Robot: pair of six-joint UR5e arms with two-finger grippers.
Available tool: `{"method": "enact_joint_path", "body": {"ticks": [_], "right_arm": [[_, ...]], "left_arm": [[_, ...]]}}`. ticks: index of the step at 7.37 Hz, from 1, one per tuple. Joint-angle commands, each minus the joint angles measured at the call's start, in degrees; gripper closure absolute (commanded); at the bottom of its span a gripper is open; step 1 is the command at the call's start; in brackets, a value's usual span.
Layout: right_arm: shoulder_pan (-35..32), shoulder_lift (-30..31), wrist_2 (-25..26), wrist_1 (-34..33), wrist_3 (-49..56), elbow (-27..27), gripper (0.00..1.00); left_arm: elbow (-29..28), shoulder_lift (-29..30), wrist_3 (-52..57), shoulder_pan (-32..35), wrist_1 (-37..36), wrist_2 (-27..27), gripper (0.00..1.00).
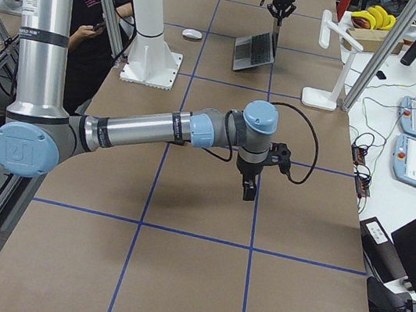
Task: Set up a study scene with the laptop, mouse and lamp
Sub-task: 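Carry the laptop with the left gripper toward the white lamp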
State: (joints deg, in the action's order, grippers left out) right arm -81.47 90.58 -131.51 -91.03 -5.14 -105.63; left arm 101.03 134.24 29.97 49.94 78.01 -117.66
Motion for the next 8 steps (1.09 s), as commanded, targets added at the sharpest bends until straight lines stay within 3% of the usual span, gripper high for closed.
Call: {"method": "enact_joint_path", "body": {"ticks": [1, 2, 6, 8], "right_arm": [[0.0, 2.4, -4.1, 0.2, -6.7, -2.1, 0.0], [0.0, 2.4, -4.4, 0.2, -8.0, -3.0, 0.0], [0.0, 2.8, -4.5, 0.1, -8.1, -2.8, 0.0], [0.0, 2.8, -4.5, 0.0, -8.1, -2.7, 0.0]], "left_arm": [[-6.5, 0.5, -0.3, -1.5, 8.3, 0.2, 1.0], [-8.8, 1.9, 0.1, -1.6, 8.8, 0.3, 1.0], [-8.8, 5.3, 1.4, -1.7, 8.8, 3.2, 1.0], [-14.1, 7.1, 3.5, -1.7, 13.5, 3.3, 1.0]]}}
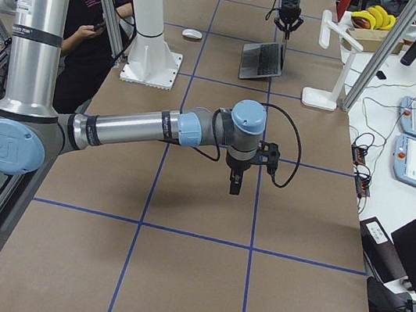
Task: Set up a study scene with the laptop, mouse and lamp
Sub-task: 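Carry the laptop with the left gripper toward the white lamp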
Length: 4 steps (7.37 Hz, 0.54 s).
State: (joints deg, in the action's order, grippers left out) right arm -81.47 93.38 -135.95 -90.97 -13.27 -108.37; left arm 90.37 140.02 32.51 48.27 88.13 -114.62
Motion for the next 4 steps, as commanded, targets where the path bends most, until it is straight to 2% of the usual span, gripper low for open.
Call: {"method": "enact_joint_path", "body": {"ticks": [1, 4], "right_arm": [[0.0, 0.0, 0.0, -0.1, 0.0, 0.3, 0.0], [0.1, 0.0, 0.0, 0.0, 0.0, 0.3, 0.0]], "left_arm": [[-4.1, 1.2, 0.9, -0.4, 5.1, 0.4, 1.0], [-4.6, 1.2, -2.5, -1.2, 5.1, 0.4, 1.0]]}}
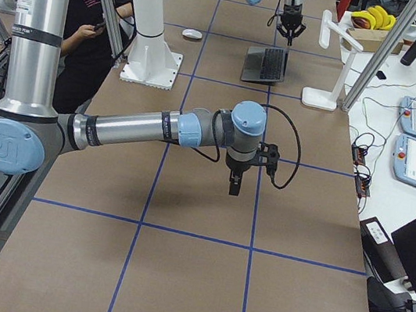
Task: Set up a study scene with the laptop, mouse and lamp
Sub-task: 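Set the laptop down in front of the lamp and release it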
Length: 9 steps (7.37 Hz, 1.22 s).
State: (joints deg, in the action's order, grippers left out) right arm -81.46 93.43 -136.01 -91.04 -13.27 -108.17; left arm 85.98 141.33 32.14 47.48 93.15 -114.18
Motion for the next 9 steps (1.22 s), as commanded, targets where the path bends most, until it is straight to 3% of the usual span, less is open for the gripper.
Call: {"method": "enact_joint_path", "body": {"ticks": [1, 4, 5, 6, 8, 9], "right_arm": [[0.0, 0.0, 0.0, 0.1, 0.0, 0.0, 0.0], [0.1, -0.1, 0.0, 0.2, 0.0, -0.3, 0.0], [0.1, -0.1, 0.0, 0.2, 0.0, -0.3, 0.0], [0.1, -0.1, 0.0, 0.2, 0.0, -0.3, 0.0], [0.2, -0.2, 0.0, 0.2, 0.0, -0.3, 0.0], [0.2, -0.3, 0.0, 0.2, 0.1, -0.3, 0.0]], "left_arm": [[-0.2, -0.2, -3.4, -0.4, 0.0, 0.0, 1.0], [0.0, -0.6, -3.8, -0.2, 0.0, 0.1, 1.0], [0.1, -0.7, -4.4, -0.3, 0.0, 0.1, 0.88], [0.1, -0.7, -4.4, -0.4, 0.0, 0.1, 0.69], [0.1, -1.1, -4.9, -0.4, 0.0, 0.1, 0.63], [0.9, -1.1, -6.1, -0.3, 0.0, 0.0, 0.46]]}}
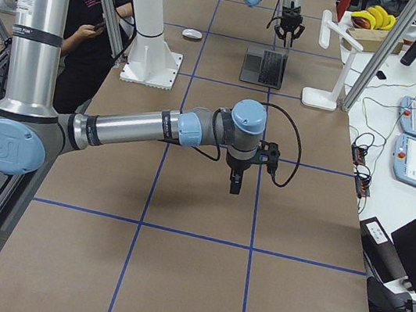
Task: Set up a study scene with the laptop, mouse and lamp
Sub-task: 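Set the laptop down in front of the lamp and release it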
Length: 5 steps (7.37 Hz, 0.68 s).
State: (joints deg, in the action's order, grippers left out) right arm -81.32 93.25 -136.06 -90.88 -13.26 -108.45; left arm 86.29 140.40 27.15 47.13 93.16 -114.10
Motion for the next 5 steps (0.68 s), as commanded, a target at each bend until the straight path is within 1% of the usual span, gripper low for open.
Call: {"method": "enact_joint_path", "body": {"ticks": [1, 3, 4, 5], "right_arm": [[0.0, -0.1, 0.0, 0.0, 0.2, 0.0, 0.0], [0.0, -0.1, -1.1, -0.1, 0.5, 0.3, 0.0], [0.5, 0.1, -2.4, -0.3, 0.7, 0.3, 0.0], [1.5, 1.1, -7.6, -0.8, 0.7, 0.3, 0.01]], "left_arm": [[2.9, -0.7, -3.1, 0.2, -0.1, -0.1, 0.33], [5.7, -1.4, -5.5, 0.2, -0.4, -0.3, 0.24], [9.0, -4.1, -5.7, 0.3, -0.7, -0.5, 0.22], [12.9, -8.4, -8.1, 0.3, -0.7, -0.6, 0.19]]}}
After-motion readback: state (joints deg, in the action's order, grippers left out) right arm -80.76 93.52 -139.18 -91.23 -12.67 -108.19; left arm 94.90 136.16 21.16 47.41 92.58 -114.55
